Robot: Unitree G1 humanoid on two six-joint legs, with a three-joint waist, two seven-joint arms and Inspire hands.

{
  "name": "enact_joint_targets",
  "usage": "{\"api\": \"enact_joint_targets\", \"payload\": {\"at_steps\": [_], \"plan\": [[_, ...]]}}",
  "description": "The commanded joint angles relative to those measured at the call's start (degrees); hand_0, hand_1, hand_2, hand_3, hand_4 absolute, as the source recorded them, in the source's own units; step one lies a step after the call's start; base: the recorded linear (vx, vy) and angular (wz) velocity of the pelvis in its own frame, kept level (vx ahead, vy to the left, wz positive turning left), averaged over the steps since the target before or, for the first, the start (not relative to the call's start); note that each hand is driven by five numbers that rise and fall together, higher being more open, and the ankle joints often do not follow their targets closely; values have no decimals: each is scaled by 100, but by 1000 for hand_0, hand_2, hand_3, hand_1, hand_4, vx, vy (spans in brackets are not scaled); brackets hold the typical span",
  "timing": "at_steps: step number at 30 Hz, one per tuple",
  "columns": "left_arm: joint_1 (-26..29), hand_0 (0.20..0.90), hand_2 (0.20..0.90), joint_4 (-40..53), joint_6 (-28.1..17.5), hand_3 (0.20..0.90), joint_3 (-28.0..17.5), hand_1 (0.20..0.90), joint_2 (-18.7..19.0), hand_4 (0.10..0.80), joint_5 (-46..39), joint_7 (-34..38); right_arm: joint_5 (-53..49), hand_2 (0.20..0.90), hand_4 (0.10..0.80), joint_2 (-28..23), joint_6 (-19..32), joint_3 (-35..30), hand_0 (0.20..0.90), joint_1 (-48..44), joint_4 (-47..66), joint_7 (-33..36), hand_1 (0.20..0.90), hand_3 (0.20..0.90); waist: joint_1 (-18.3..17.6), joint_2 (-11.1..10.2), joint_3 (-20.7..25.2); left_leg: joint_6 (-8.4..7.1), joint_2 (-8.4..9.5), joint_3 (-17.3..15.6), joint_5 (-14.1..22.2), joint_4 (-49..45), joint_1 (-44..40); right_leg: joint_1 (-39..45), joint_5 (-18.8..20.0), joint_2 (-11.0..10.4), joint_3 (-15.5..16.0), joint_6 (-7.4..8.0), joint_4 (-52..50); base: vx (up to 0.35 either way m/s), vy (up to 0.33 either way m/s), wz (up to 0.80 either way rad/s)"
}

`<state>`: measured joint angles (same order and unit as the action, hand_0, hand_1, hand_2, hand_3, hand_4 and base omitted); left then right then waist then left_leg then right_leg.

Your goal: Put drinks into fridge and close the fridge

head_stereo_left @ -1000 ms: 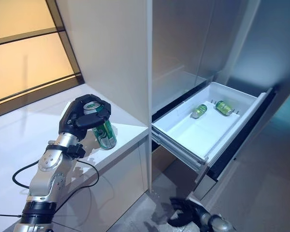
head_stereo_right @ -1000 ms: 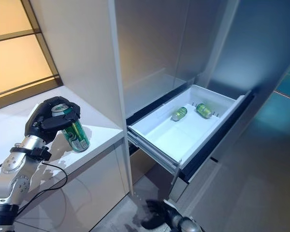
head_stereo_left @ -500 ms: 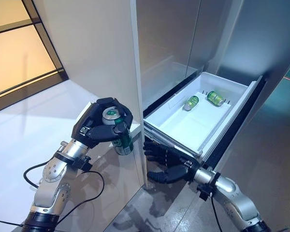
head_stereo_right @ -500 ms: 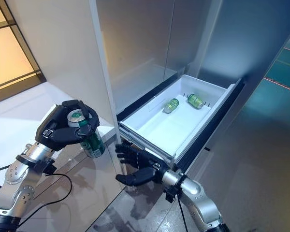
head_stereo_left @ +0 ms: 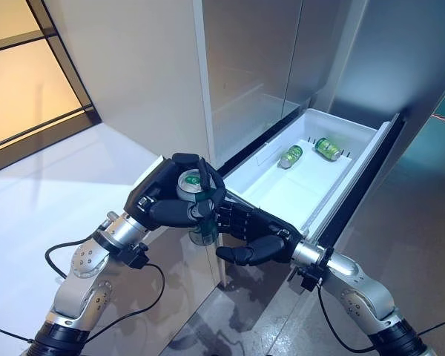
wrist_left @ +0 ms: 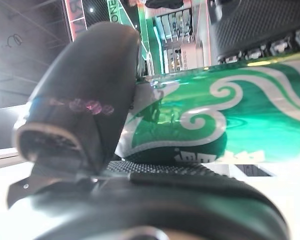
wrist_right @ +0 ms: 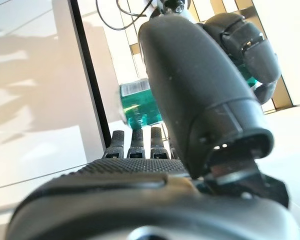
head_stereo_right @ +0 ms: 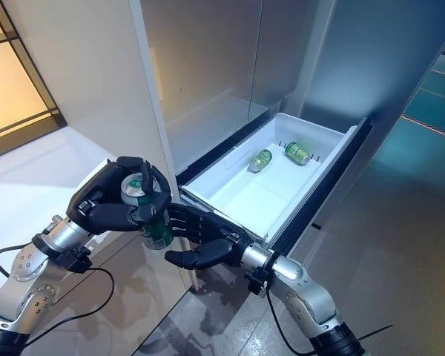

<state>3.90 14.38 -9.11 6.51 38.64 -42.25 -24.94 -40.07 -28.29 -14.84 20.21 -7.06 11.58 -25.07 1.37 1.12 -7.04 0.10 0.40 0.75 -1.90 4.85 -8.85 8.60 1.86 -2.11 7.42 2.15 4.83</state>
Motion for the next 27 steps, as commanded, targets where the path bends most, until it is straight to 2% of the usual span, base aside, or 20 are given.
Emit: {"api": "enact_joint_targets", "payload": {"at_steps": [1, 6, 15, 21, 27], "plan": [[1384, 300, 300, 600, -572, 200, -103, 300, -12, 100, -843, -86, -771, 900, 800, 259, 285, 206, 900, -952, 630, 53, 900, 900, 1, -55, 357, 230, 282, -216, 332, -18, -90, -83, -375, 136, -236, 78, -410, 0, 0, 0], [1560, 300, 300, 661, -443, 200, 200, 300, -39, 100, -843, -43, -1008, 900, 800, 364, 370, 470, 900, -1159, 639, 266, 900, 900, 15, -66, 350, 231, 295, -195, 326, -22, -81, -81, -354, 142, -235, 77, -389, 0, 0, 0], [1672, 300, 300, 665, -276, 200, 456, 300, -168, 100, -869, 11, -1287, 900, 800, 555, 392, 758, 900, -1418, 736, 459, 900, 900, 32, -72, 357, 235, 308, -176, 320, -33, -66, -89, -345, 157, -266, 72, -383, 0, 0, 0], [1724, 300, 300, 658, -252, 200, 707, 300, -378, 100, -941, 48, -1583, 900, 800, 796, 616, 969, 900, -1428, 629, 586, 900, 900, 18, -61, 360, 238, 310, -194, 370, -32, -118, -42, -374, 173, -270, 82, -355, 0, 0, 0], [1623, 300, 300, 726, -180, 200, 726, 300, -536, 100, -984, 156, -1644, 900, 800, 985, 548, 1022, 900, -1343, 654, 732, 900, 900, 20, -57, 366, 240, 313, -210, 327, -44, -81, -87, -323, 182, -279, 71, -354, -5, 0, 0]]}}
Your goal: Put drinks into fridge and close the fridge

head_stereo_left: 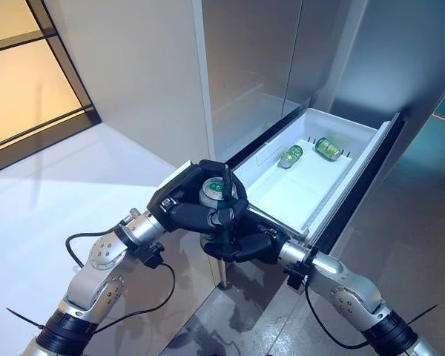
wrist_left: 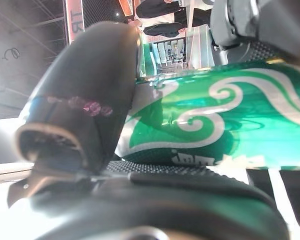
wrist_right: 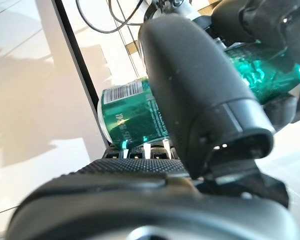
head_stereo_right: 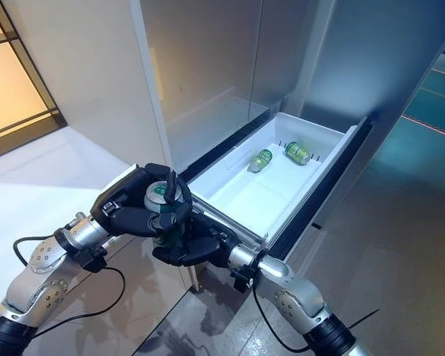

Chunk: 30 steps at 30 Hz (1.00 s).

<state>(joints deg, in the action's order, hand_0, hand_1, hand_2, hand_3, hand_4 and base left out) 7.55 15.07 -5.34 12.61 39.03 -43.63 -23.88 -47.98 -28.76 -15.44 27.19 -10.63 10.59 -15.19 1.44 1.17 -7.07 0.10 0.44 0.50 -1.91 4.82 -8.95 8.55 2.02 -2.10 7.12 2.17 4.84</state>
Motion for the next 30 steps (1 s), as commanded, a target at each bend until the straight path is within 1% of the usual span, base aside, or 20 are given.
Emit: {"api": "enact_joint_targets", "payload": {"at_steps": [1, 3, 4, 5, 6, 8, 21, 30], "plan": [[1245, 300, 300, 663, -554, 200, 120, 300, -575, 100, -849, 53, -848, 900, 800, 1032, 614, 326, 900, -971, 760, -252, 900, 900, 9, -60, 368, 242, 309, -176, 372, -33, -110, -41, -380, 183, -248, 75, -344, 0, 0, 0], [1188, 300, 300, 692, -524, 200, 102, 300, -613, 100, -869, 29, -858, 900, 800, 1029, 653, 311, 900, -938, 765, -263, 900, 900, 12, -63, 363, 243, 311, -174, 374, -31, -118, -28, -378, 185, -249, 80, -331, 0, 0, 0], [1167, 300, 300, 698, -523, 200, 96, 300, -623, 100, -889, 17, -897, 796, 679, 1035, 678, 318, 796, -926, 786, -222, 796, 779, 14, -63, 365, 242, 308, -174, 370, -26, -117, -28, -373, 185, -250, 80, -326, 0, 0, 0], [1168, 300, 300, 698, -518, 200, 103, 300, -661, 100, -863, 19, -956, 453, 278, 1044, 713, 321, 453, -928, 800, -170, 453, 378, 14, -61, 362, 241, 310, -171, 366, -24, -117, -28, -372, 188, -250, 79, -322, 0, 0, 0], [1162, 300, 300, 699, -546, 200, 121, 300, -657, 100, -886, 38, -959, 300, 100, 1080, 774, 321, 300, -900, 785, -185, 300, 200, 7, -62, 356, 245, 311, -178, 369, -27, -117, -29, -372, 188, -255, 78, -323, 0, 0, 0], [1129, 300, 300, 691, -561, 200, 135, 300, -734, 100, -816, 31, -999, 300, 100, 1114, 818, 315, 300, -873, 815, -122, 300, 200, 0, -58, 354, 242, 308, -184, 364, -23, -119, -31, -361, 190, -258, 80, -316, 0, 0, 0], [988, 300, 300, 720, -589, 200, 124, 300, -855, 100, -589, 118, -952, 300, 100, 1217, 990, 226, 300, -731, 896, 243, 300, 200, -37, -36, 349, 256, 333, -179, 366, -27, -109, -59, -328, 193, -321, 88, -290, 0, 14, -5], [931, 300, 300, 726, -572, 200, 129, 300, -858, 100, -471, 145, -943, 300, 100, 1190, 1107, 136, 300, -673, 911, 409, 300, 200, -56, -37, 333, 281, 352, -176, 386, -38, -119, -65, -316, 201, -373, 85, -285, 0, 0, 0]]}}
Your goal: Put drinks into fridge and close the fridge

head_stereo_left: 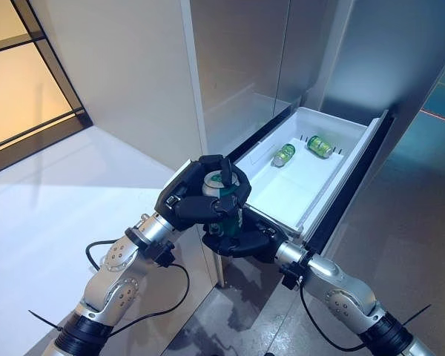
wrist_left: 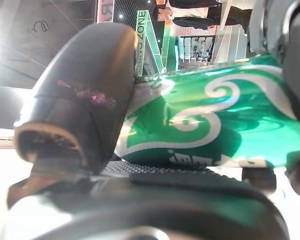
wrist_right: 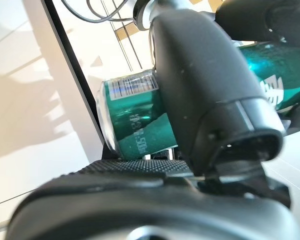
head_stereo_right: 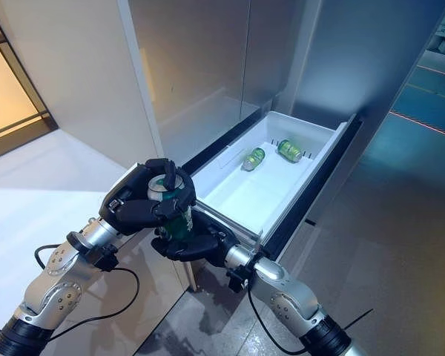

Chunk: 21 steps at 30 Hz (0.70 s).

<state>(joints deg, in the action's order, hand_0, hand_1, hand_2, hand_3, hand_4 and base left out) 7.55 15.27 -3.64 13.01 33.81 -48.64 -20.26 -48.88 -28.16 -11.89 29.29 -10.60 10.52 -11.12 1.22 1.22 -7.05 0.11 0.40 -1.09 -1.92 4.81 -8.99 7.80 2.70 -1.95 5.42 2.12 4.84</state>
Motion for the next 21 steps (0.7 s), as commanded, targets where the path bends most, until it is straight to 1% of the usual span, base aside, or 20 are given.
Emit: {"api": "enact_joint_targets", "payload": {"at_steps": [1, 10, 11, 12, 13, 14, 16, 17, 18, 19, 20, 21], "plan": [[931, 300, 300, 707, -740, 200, 89, 300, -337, 100, 38, -215, -842, 300, 100, 1131, 761, -76, 300, -676, 920, 8, 300, 200, -36, -42, 329, 282, 359, -14, 390, -38, -117, 11, -384, 188, -207, 89, -282, 0, 0, 0], [908, 305, 305, 718, -682, 205, 130, 305, -351, 105, 239, -216, -562, 300, 100, 1071, 763, -134, 300, -752, 940, 158, 300, 200, -38, -38, 320, 293, 373, -11, 399, -58, -119, 5, -382, 187, -227, 89, -294, 2, 2, -3], [961, 309, 309, 621, -774, 211, 178, 309, -265, 111, 102, -241, -753, 300, 100, 891, 720, -303, 300, -858, 849, 42, 300, 200, -45, -37, 318, 291, 381, -57, 361, -78, -71, -55, -338, 187, -244, 97, -335, -29, -3, -4], [984, 312, 312, 568, -799, 214, 135, 312, -218, 114, 33, -269, -675, 300, 100, 898, 673, -350, 300, -855, 827, -11, 300, 200, -51, -35, 321, 299, 383, -56, 364, -78, -71, -68, -334, 186, -264, 98, -346, -32, -4, -5], [982, 300, 300, 522, -810, 200, 48, 300, -203, 100, 26, -327, -547, 300, 100, 921, 650, -336, 300, -801, 879, -5, 300, 200, -55, -40, 338, 294, 379, -42, 369, -65, -67, -74, -338, 184, -269, 98, -328, -4, -5, -7], [975, 300, 300, 519, -777, 200, -72, 300, -118, 100, -110, -389, -599, 300, 100, 849, 634, -389, 300, -780, 889, -71, 300, 200, -57, -43, 346, 292, 375, -42, 381, -62, -69, -72, -350, 184, -260, 99, -323, -4, -6, -8], [976, 300, 300, 594, -740, 200, -150, 300, -10, 100, -229, -338, -629, 300, 100, 746, 626, -426, 300, -773, 970, -61, 300, 200, -59, -42, 361, 292, 373, -40, 381, -67, -63, -83, -349, 188, -262, 95, -326, -2, -7, -7], [983, 387, 387, 615, -722, 302, -190, 387, 24, 202, -284, -336, -645, 300, 100, 714, 624, -442, 300, -782, 1010, -38, 300, 200, -57, -41, 357, 293, 375, -36, 383, -73, -64, -77, -353, 188, -258, 93, -328, -1, -6, -4], [981, 582, 582, 605, -733, 529, -212, 582, 61, 429, -333, -337, -645, 300, 100, 701, 632, -450, 300, -788, 1031, -24, 300, 200, -55, -41, 355, 293, 377, -32, 383, -78, -65, -72, -356, 188, -255, 91, -331, 0, 0, 0], [984, 582, 582, 587, -765, 529, -217, 582, 76, 429, -358, -305, -666, 300, 100, 686, 629, -471, 300, -800, 1050, -4, 300, 200, -54, -38, 357, 294, 378, -27, 382, -81, -67, -66, -356, 188, -249, 89, -330, 0, 0, 0], [992, 900, 900, 586, -798, 900, -213, 900, 72, 800, -391, -269, -685, 300, 100, 683, 634, -483, 300, -811, 1063, 16, 300, 200, -53, -37, 357, 297, 381, -20, 384, -81, -70, -61, -357, 188, -244, 89, -327, 0, 0, 0], [992, 900, 900, 591, -801, 900, -211, 900, 65, 800, -398, -257, -685, 300, 100, 689, 640, -484, 300, -814, 1063, 27, 300, 200, -52, -37, 356, 297, 383, -15, 385, -83, -69, -59, -358, 188, -242, 89, -327, 0, 0, 0]]}}
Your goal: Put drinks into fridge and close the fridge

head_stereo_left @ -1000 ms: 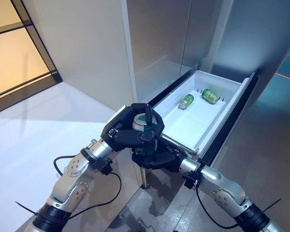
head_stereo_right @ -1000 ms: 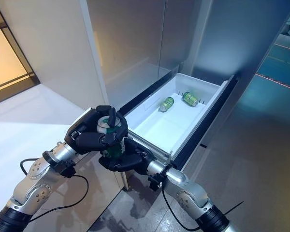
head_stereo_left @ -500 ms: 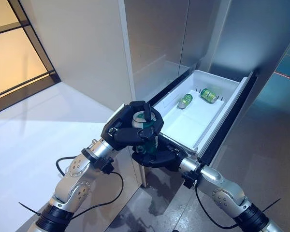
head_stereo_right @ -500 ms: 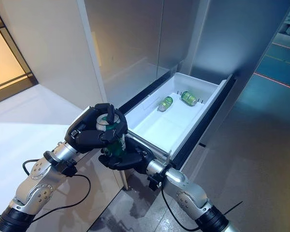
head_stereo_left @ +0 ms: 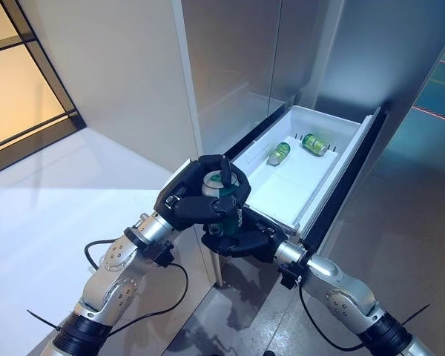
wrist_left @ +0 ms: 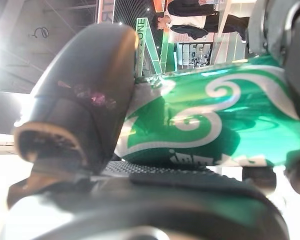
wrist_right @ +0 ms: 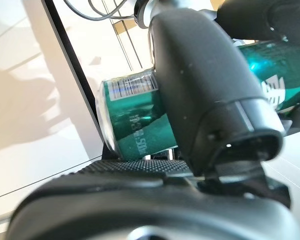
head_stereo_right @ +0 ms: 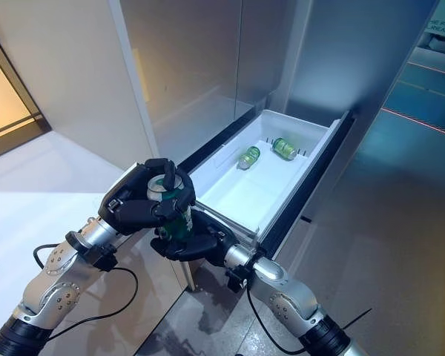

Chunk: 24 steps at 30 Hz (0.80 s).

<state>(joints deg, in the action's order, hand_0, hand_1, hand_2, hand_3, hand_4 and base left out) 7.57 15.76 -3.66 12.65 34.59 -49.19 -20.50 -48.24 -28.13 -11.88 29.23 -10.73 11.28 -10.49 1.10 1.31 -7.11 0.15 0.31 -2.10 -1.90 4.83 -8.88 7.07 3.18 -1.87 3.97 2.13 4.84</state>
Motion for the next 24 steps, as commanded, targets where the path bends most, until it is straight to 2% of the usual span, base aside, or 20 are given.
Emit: {"api": "enact_joint_targets", "payload": {"at_steps": [1, 15, 19, 24], "plan": [[966, 900, 900, 540, -843, 900, -175, 900, -65, 800, -329, -202, -748, 300, 100, 717, 613, -492, 300, -814, 1001, 15, 300, 200, -38, -40, 367, 288, 389, 92, 382, -87, -81, 13, -407, 178, -87, 90, -333, 0, 0, 0], [923, 900, 900, 657, -1315, 900, -198, 900, -426, 800, 287, 570, -504, 300, 100, 927, 541, -471, 300, -906, 951, 328, 300, 200, -3, -67, 370, 291, 402, 136, 393, -97, -90, 40, -436, 174, -56, 74, -339, 0, 0, 0], [875, 900, 900, 673, -1373, 900, -239, 900, -473, 800, 349, 604, -419, 300, 100, 933, 541, -496, 300, -906, 929, 395, 300, 200, 6, -77, 372, 290, 402, 142, 400, -100, -95, 40, -443, 177, -49, 70, -349, 0, 0, 0], [828, 900, 900, 679, -1657, 900, -296, 900, -520, 800, 452, 876, -85, 300, 100, 917, 665, -536, 300, -888, 870, 475, 300, 200, 12, -85, 371, 284, 397, 148, 402, -103, -101, 40, -451, 178, -47, 67, -363, 0, 0, 0]]}}
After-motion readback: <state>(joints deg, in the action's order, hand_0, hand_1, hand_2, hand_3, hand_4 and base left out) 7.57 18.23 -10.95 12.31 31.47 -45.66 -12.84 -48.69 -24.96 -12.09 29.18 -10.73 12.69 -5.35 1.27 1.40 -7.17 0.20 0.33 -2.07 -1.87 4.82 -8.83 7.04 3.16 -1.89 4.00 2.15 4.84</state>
